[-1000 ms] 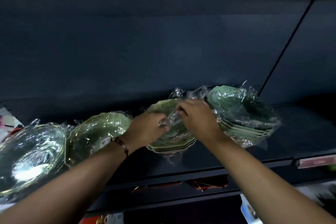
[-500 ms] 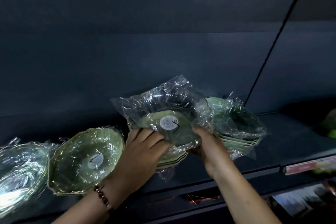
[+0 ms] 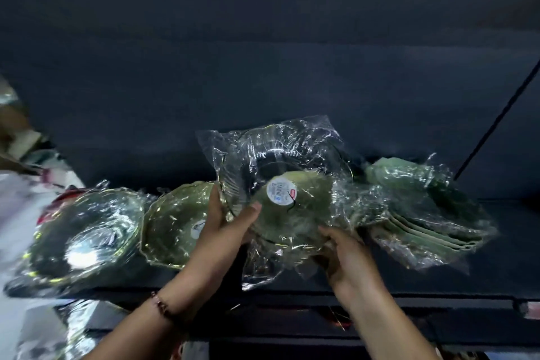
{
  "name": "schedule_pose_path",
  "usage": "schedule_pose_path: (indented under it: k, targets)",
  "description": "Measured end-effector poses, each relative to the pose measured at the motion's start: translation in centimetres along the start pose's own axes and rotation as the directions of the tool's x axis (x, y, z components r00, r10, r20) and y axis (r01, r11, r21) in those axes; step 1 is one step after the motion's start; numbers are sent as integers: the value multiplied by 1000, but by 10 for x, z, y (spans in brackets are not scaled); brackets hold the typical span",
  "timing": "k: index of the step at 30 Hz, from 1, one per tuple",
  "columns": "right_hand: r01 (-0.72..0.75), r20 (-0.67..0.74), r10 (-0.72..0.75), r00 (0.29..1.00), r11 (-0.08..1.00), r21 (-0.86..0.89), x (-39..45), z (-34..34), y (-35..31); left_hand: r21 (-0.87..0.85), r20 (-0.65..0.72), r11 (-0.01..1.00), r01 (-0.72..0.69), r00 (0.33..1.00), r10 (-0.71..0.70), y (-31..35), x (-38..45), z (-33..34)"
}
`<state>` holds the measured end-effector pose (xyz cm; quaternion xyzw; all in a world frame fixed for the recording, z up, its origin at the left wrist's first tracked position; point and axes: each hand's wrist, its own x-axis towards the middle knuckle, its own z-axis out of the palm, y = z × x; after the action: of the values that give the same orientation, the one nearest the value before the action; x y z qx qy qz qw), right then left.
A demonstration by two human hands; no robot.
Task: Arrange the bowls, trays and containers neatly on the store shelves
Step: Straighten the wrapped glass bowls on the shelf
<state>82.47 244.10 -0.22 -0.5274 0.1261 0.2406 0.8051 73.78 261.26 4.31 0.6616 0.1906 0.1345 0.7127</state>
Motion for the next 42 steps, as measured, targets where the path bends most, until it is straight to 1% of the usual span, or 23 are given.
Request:
schedule_pose_path:
  k: [3, 8, 10, 14, 17, 19, 22, 25, 27, 29, 32, 34, 36, 39, 40, 42]
  targets:
    - [32, 80, -25, 996, 995, -91, -4, 18, 18, 48, -141, 996, -71, 987, 77, -3, 1, -19]
    - [132, 183, -88, 979, 961, -244, -6, 55, 39, 60, -244, 996, -72, 966, 84, -10, -6, -72]
    - [158, 207, -102, 973, 948, -275, -9, 74, 47, 64, -306, 994, -83, 947, 98, -13, -9, -95]
    - [251, 330, -136, 934, 907, -338, -13, 117, 70, 86, -402, 994, -70, 910, 99, -19, -13, -145]
    - [263, 352, -104, 930, 858, -442, -12, 156, 89, 132, -473, 989, -61, 874, 116, -26, -14, -189]
    - [300, 361, -101, 927, 777, -554, -12, 182, 102, 178, -521, 984, -34, 845, 123, -35, -13, -224]
    - [343, 393, -77, 916, 656, -673, -9, 222, 125, 247, -539, 968, 41, 836, 102, -48, -12, -276]
    - [375, 419, -59, 906, 567, -733, -2, 263, 150, 327, -554, 943, 58, 820, 142, -57, -11, -322]
    - [402, 439, -51, 897, 507, -762, 5, 290, 168, 385, -545, 920, 73, 822, 163, -67, -7, -352]
    - [390, 423, -29, 906, 446, -806, 17, 313, 189, 459, -525, 884, 87, 830, 190, -80, 2, -382]
    - [353, 369, -15, 929, 324, -877, 35, 340, 221, 512, -520, 846, 147, 837, 169, -101, 18, -417]
    - [342, 338, -59, 939, 216, -914, 48, 354, 240, 553, -519, 814, 179, 838, 169, -116, 30, -433]
    - [325, 319, -91, 943, 53, -944, 58, 364, 254, 583, -511, 782, 221, 848, 142, -129, 39, -444]
    - [329, 341, -55, 939, -159, -931, 67, 369, 269, 632, -482, 720, 286, 873, 77, -149, 52, -455]
    - [334, 352, -52, 934, -211, -918, 68, 369, 275, 645, -473, 704, 298, 879, 60, -156, 56, -457]
    - [340, 369, -54, 928, -282, -897, 70, 367, 283, 646, -468, 688, 331, 884, 15, -165, 62, -460]
